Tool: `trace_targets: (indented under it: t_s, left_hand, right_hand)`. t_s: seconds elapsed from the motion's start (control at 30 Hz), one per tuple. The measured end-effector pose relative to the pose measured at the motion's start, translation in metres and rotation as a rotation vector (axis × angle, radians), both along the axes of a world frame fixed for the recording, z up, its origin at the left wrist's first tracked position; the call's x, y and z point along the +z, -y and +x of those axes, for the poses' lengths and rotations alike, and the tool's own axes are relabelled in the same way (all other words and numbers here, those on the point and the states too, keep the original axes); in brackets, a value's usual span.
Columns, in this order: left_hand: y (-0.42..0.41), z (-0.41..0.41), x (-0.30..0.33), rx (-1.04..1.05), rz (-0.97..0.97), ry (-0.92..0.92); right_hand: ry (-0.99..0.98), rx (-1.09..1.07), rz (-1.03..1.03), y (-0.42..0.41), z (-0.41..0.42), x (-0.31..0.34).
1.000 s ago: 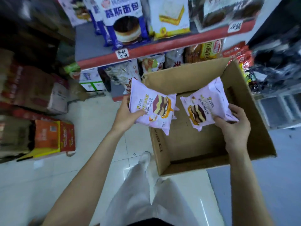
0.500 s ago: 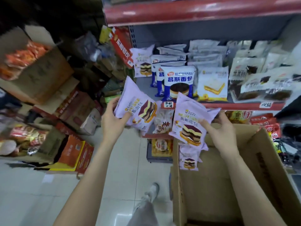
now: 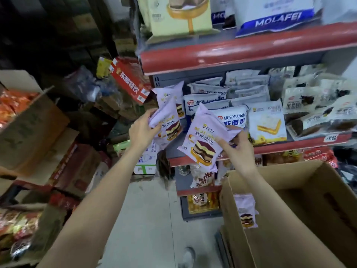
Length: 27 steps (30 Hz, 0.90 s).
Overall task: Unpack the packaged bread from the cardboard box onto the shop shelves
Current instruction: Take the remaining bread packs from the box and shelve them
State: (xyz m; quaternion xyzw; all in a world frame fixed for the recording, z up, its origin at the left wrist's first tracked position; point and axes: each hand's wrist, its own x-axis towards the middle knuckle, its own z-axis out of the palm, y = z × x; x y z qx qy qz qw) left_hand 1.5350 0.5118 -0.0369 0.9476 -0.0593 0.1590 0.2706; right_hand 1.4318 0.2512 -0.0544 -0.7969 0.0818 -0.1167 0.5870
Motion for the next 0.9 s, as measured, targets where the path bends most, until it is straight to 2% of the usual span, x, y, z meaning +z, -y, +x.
trace_targets:
  t_s: [0.23, 0.4, 0.43, 0.53, 0.6, 0.77, 0.9]
  left_hand:
    - [-0.012, 0.069, -0.019, -0.158, -0.05, -0.088]
    - [-0.01, 0.107, -0.035, -0.151, -0.15, -0.034]
    - [-0.009, 0.112, -0.038, -0.111, -0.246, -0.067]
    - [-0.01, 0.127, -0.047, -0.048, -0.772, -0.242]
    - [-0.012, 0.13, -0.052, -0.033, -0.945, -0.353]
    - [-0.02, 0.127, -0.047, 0.0, -0.751, -0.575]
    - [-0.022, 0.118, -0.033, -0.095, -0.769, -0.679]
  right_hand:
    - [-0.047, -0.092, 0.086, -0.036, 0.034, -0.001]
    - [-0.055, -0.113, 0.101, -0.053, 0.05, -0.005]
    - [-0.042, -0.115, 0.087, -0.056, 0.052, -0.006]
    - [-0.017, -0.107, 0.002, -0.066, 0.058, -0.005]
    - [-0.004, -0.088, -0.045, -0.071, 0.064, -0.004]
    - [-0.008, -0.066, -0.16, -0.084, 0.085, -0.006]
    - [-0.051, -0.041, -0.267, -0.1, 0.106, -0.003]
